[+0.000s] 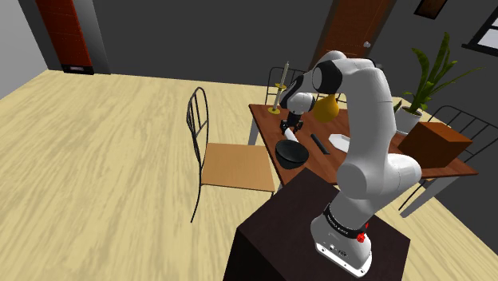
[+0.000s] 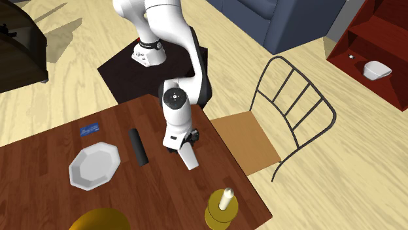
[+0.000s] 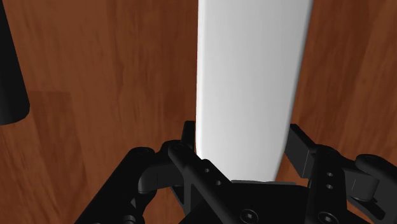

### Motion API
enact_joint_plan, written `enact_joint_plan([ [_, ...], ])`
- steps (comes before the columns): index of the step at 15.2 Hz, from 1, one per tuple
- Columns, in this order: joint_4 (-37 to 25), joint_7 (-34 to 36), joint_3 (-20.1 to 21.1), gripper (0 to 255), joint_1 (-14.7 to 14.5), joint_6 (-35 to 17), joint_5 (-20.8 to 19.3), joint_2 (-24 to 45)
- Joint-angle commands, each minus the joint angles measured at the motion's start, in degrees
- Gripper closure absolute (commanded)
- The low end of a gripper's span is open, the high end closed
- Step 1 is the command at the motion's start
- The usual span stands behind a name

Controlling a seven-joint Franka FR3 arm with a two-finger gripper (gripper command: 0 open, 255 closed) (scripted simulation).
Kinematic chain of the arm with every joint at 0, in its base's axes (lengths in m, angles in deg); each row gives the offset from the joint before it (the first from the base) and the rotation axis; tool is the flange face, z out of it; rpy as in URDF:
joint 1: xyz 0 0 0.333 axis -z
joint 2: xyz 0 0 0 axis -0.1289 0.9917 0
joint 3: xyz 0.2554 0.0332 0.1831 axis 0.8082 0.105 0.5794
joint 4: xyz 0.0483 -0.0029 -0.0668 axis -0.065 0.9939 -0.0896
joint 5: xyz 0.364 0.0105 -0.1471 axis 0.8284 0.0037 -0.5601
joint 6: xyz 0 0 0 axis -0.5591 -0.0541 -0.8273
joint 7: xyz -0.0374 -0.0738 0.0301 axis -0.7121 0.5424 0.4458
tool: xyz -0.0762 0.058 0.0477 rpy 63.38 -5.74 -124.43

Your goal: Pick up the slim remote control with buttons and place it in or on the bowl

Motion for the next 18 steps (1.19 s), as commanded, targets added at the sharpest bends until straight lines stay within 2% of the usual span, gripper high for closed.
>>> enact_joint_plan([
  [1, 0.18, 0.09, -0.18, 255, -0.14, 0.41, -0.17, -0.6],
  [18, 1.51, 1.96, -3.09, 255, -2.25, 8.48, -3.41, -10.11],
])
